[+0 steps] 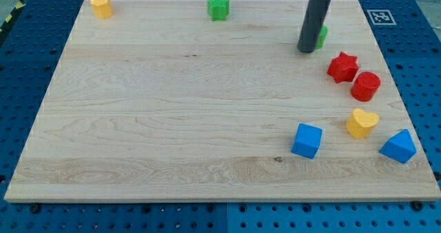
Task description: Push the green circle towards the top right corner
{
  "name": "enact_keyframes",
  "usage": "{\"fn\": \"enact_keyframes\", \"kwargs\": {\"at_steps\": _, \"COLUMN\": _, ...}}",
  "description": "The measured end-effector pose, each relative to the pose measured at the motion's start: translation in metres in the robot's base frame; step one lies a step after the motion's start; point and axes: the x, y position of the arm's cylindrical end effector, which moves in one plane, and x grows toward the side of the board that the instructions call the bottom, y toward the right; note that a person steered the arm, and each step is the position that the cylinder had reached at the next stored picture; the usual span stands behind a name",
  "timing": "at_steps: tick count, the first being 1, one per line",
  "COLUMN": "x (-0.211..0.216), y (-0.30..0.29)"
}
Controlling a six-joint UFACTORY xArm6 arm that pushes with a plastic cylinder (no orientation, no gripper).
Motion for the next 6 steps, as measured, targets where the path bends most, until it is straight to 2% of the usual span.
{"fn": "enact_keyframes", "kwargs": {"at_steps": 6, "x": -0.078, "y": 0.038}}
